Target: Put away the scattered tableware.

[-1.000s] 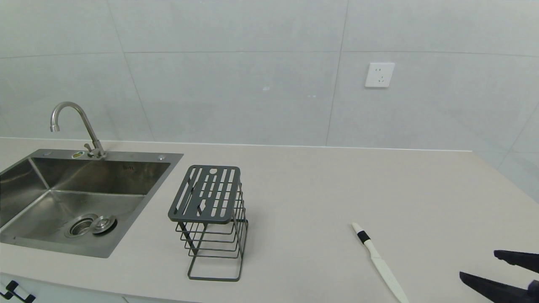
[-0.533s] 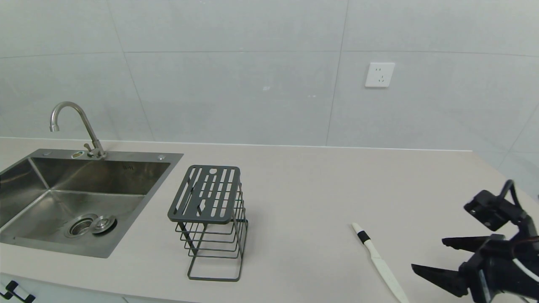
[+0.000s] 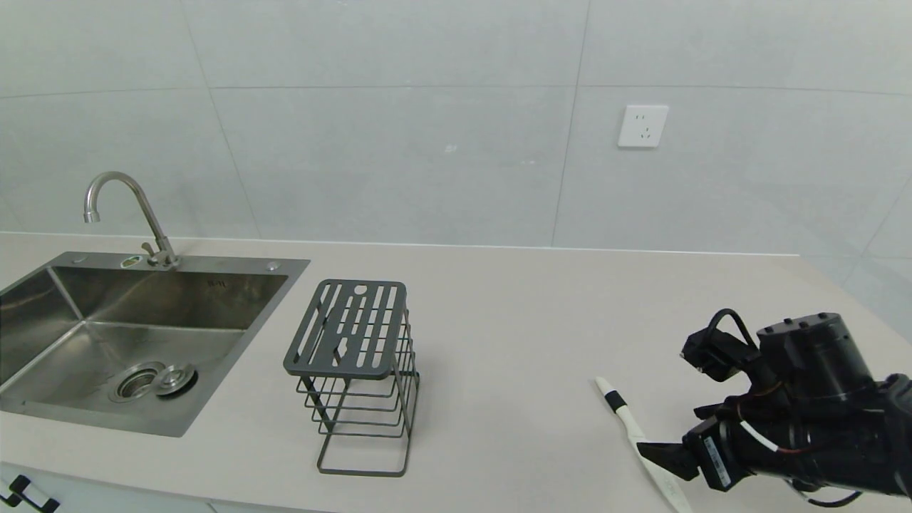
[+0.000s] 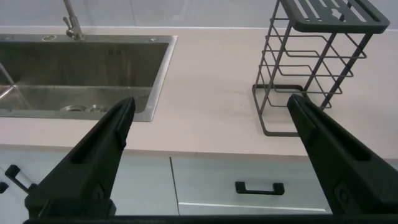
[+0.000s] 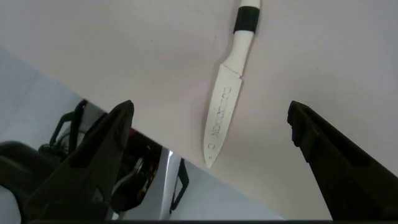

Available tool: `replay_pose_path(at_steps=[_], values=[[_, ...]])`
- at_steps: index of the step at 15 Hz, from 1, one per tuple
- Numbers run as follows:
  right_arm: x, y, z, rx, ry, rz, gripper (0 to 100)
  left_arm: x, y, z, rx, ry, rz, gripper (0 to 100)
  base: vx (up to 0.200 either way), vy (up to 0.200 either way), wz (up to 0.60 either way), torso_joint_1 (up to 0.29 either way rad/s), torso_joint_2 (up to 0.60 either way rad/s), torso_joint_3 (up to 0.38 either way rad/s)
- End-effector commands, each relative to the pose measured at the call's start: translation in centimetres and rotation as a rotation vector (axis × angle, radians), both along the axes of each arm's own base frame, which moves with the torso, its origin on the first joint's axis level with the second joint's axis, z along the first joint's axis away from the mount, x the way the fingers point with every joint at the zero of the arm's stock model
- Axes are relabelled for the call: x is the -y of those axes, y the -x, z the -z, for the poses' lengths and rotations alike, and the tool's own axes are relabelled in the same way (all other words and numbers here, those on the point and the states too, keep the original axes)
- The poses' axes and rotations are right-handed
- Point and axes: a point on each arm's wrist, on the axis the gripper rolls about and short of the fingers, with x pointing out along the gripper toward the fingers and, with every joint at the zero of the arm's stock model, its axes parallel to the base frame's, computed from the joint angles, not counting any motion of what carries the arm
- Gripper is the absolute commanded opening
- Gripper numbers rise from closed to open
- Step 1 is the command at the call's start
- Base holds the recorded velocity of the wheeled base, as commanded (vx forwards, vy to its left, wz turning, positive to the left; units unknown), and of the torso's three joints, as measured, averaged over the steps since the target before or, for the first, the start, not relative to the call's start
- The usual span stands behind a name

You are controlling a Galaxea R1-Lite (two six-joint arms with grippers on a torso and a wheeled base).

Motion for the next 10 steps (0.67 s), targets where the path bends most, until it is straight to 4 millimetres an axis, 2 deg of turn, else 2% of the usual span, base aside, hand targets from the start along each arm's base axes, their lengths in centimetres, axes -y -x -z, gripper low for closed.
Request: replay_pose_path(at_steps=[1, 3, 6, 10], values=[[-0.9, -0.9, 1.5, -0.064, 0.007, 0.011, 100, 0.0, 0.0, 0.0, -0.001, 0.001, 0.000, 100, 0.000, 0.000, 0.00, 0.000, 0.00, 0.000], [-1.9, -1.9, 2.6, -0.105, 0.016, 0.036, 100, 0.0, 0.0, 0.0, -0.001, 0.001, 0.000, 100, 0.000, 0.000, 0.00, 0.000, 0.00, 0.000], [-2.4, -3.4, 3.4, -0.085, 0.089, 0.089, 100, 0.0, 0.0, 0.0, -0.001, 0.001, 0.000, 100, 0.000, 0.000, 0.00, 0.000, 0.00, 0.000], [-2.7, -4.7, 4.7, -0.073, 0.086, 0.110, 100, 0.0, 0.0, 0.0, -0.001, 0.001, 0.000, 100, 0.000, 0.000, 0.00, 0.000, 0.00, 0.000]])
